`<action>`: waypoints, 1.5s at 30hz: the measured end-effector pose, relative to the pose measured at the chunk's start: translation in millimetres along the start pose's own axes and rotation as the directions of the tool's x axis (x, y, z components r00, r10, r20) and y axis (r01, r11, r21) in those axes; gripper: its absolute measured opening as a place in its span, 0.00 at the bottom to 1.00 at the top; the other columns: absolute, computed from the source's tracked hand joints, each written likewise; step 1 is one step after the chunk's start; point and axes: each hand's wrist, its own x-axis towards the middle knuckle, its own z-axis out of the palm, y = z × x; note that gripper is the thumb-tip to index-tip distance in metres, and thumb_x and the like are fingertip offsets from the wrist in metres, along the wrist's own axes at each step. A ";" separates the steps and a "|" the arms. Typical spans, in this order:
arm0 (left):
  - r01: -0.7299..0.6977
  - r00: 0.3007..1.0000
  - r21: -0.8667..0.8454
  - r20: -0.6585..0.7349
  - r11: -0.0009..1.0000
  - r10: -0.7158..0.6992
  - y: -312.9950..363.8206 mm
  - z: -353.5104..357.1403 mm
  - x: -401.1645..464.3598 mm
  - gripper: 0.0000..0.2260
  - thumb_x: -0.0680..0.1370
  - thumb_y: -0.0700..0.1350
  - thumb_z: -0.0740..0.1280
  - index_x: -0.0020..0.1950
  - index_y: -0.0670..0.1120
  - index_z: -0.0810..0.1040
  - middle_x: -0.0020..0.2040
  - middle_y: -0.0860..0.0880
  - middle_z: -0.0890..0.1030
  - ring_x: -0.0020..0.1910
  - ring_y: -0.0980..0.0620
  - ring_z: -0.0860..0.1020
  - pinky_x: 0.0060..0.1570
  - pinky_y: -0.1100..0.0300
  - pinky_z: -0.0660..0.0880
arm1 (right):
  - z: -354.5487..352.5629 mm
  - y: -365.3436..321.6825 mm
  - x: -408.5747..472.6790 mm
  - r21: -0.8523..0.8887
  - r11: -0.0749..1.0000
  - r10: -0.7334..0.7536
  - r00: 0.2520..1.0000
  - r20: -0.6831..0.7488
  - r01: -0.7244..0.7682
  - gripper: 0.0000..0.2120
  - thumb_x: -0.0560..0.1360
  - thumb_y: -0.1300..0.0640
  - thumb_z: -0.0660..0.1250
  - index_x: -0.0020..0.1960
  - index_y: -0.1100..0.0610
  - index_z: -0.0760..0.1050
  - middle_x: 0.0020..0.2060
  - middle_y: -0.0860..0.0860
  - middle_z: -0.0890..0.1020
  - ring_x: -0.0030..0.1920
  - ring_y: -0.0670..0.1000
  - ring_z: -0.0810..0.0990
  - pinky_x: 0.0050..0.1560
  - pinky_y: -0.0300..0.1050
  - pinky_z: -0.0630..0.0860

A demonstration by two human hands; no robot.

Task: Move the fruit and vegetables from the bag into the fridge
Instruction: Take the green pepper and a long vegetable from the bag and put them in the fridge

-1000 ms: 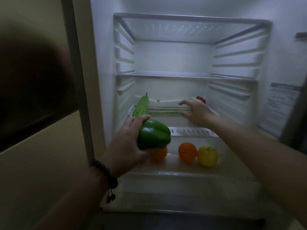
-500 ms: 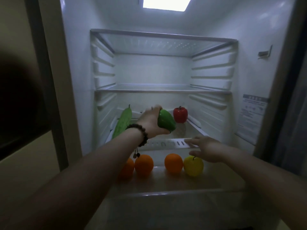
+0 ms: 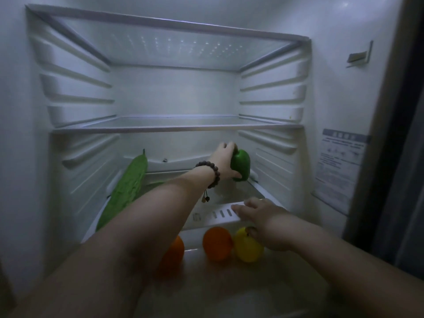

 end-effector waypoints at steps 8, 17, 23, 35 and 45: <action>-0.016 0.997 0.134 0.077 0.991 0.006 0.1 18.0 9.8 0.38 0.68 0.51 0.75 0.73 0.54 0.59 0.68 0.45 0.65 0.65 0.41 0.67 0.62 0.43 0.71 | -0.6 -3.5 -1.8 -0.032 0.999 0.029 0.999 0.037 -0.028 0.37 0.77 0.60 0.62 0.76 0.43 0.44 0.75 0.50 0.51 0.74 0.55 0.51 0.70 0.55 0.62; 0.043 0.999 0.182 -0.025 0.982 -0.039 11.7 -15.0 -40.4 0.35 0.74 0.58 0.66 0.75 0.59 0.51 0.72 0.46 0.62 0.68 0.45 0.64 0.64 0.47 0.68 | -1.5 -2.3 -2.2 0.022 0.998 0.056 0.998 0.019 -0.057 0.36 0.75 0.61 0.63 0.74 0.41 0.49 0.73 0.50 0.56 0.72 0.56 0.56 0.66 0.54 0.67; 0.038 0.995 0.290 -0.096 0.956 -0.011 24.1 -50.3 -112.1 0.30 0.77 0.58 0.62 0.76 0.53 0.55 0.71 0.47 0.66 0.68 0.48 0.65 0.64 0.51 0.66 | -14.9 -6.9 -17.6 0.053 0.996 0.064 0.997 0.036 -0.066 0.31 0.77 0.54 0.61 0.75 0.41 0.51 0.73 0.50 0.58 0.66 0.55 0.67 0.60 0.49 0.72; 0.044 0.999 0.498 -0.034 0.866 -0.031 61.2 -94.3 -242.0 0.30 0.77 0.65 0.53 0.76 0.55 0.54 0.76 0.51 0.59 0.74 0.48 0.55 0.72 0.48 0.54 | -37.3 -39.5 -103.9 0.206 0.975 0.119 0.975 -0.189 -0.079 0.28 0.77 0.47 0.62 0.74 0.46 0.58 0.75 0.49 0.58 0.72 0.53 0.60 0.70 0.55 0.64; -0.121 0.993 0.267 0.019 0.956 0.120 128.9 -51.9 -321.3 0.29 0.77 0.64 0.53 0.76 0.53 0.56 0.75 0.52 0.61 0.73 0.51 0.58 0.71 0.51 0.53 | -17.7 -53.1 -223.6 0.157 0.970 0.227 0.920 -0.321 -0.184 0.25 0.80 0.45 0.55 0.75 0.49 0.57 0.75 0.52 0.58 0.74 0.53 0.55 0.73 0.48 0.53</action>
